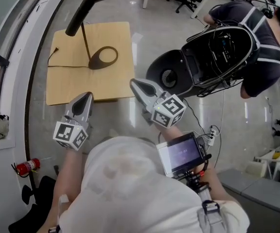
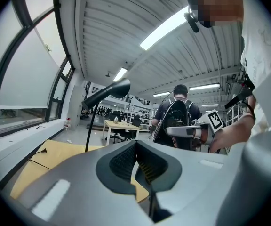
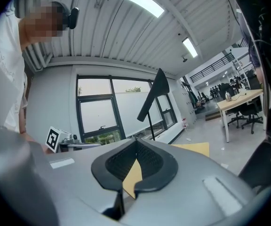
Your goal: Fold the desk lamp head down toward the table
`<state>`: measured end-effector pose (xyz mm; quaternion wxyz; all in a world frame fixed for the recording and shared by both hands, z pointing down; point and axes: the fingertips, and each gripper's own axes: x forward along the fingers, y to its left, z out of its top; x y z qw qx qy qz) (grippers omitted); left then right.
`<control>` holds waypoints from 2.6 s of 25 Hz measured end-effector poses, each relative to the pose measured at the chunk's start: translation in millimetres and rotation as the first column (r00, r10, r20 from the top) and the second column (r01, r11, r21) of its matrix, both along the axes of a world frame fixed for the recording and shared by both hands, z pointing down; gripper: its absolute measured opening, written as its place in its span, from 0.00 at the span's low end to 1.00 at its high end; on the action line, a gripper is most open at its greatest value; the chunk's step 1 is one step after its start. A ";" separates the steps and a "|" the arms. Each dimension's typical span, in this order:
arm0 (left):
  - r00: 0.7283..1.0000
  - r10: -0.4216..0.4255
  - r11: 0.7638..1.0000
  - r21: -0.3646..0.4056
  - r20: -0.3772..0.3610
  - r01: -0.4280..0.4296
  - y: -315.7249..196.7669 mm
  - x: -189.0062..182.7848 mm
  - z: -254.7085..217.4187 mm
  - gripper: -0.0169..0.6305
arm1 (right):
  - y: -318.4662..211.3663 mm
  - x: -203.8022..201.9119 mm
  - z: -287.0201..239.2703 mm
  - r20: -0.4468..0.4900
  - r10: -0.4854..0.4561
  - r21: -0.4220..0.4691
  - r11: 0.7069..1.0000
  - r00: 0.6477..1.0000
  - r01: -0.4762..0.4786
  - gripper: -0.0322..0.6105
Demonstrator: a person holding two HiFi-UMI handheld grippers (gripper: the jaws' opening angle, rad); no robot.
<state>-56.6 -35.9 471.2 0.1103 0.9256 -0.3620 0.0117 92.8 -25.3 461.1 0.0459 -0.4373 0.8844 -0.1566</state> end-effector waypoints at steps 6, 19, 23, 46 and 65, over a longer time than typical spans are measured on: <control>0.998 0.054 0.998 -0.012 -0.011 -0.054 -11.4 -2.8 4.2 0.03 | -9.4 -4.8 -0.5 -0.009 0.043 0.002 0.999 0.999 -0.043 0.07; 0.998 0.060 0.998 -0.034 -0.013 -0.060 -30.5 -29.3 15.3 0.03 | -29.1 -19.8 1.0 -0.028 0.064 -0.003 0.998 0.998 -0.064 0.07; 0.999 0.042 0.998 -0.040 -0.003 -0.042 -36.5 -28.7 15.5 0.03 | -41.8 -18.8 3.2 -0.040 0.036 -0.013 0.999 0.999 -0.037 0.07; 0.998 -0.024 1.000 0.012 0.062 0.023 -127.9 26.1 3.8 0.03 | -155.7 46.7 -31.9 -0.052 -0.075 0.103 0.991 0.996 0.080 0.07; 0.975 -0.216 0.973 0.096 0.044 0.211 -186.0 -37.8 -46.2 0.03 | -214.3 61.7 -98.9 -0.096 -0.166 0.268 0.945 0.981 0.186 0.07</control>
